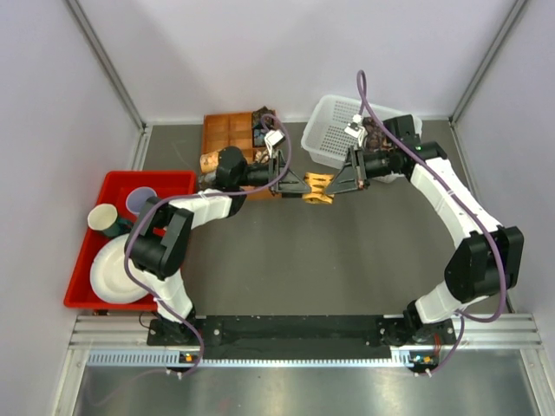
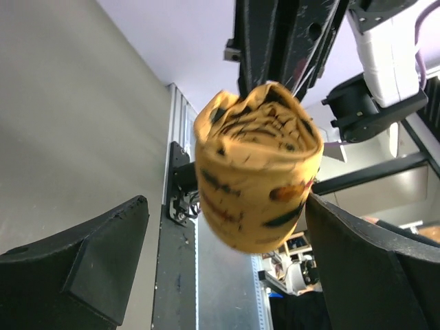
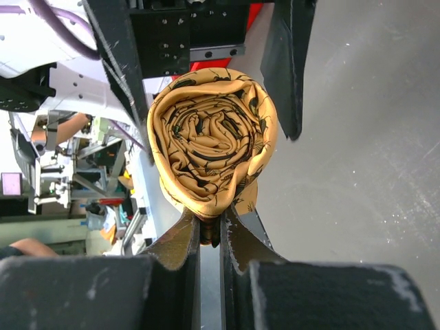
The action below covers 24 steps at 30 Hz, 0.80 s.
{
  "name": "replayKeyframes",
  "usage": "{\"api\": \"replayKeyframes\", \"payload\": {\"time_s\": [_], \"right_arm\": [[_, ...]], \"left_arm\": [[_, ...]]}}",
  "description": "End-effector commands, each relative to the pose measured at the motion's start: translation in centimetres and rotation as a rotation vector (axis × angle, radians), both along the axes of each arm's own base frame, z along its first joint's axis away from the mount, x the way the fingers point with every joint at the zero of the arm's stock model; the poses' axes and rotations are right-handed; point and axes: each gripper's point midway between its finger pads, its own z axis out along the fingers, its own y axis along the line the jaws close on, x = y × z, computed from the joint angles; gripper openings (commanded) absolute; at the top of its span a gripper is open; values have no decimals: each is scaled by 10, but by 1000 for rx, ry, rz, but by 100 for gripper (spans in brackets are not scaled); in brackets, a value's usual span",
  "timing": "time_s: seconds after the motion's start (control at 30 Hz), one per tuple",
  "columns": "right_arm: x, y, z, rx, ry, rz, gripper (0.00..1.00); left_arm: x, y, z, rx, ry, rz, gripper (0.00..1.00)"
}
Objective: Roll the ties
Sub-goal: Place the tie in the storage box.
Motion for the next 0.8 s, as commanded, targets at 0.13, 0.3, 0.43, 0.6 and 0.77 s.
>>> {"api": "replayKeyframes", "payload": {"time_s": [0.13,0.3,0.43,0.6,0.77], "right_arm": [[-6,8,25,32,-112,25,0],[-3,8,23,18,-120,10,0],[-5,7,24,13,-133,4,0],[-6,4,18,-21,-148,-11,0],[-3,0,13,-65,-179,-36,0]], "left_arm": [[-19,-11,40,-102,-145,-91,90],[-22,-13,40,-101,-142,-100,72],[-21,-12,38,-97,-137,-91,61],[-22,-13,42,-102,-146,-96,62],[-27,-20,45,-101,-160,-131,71]]}}
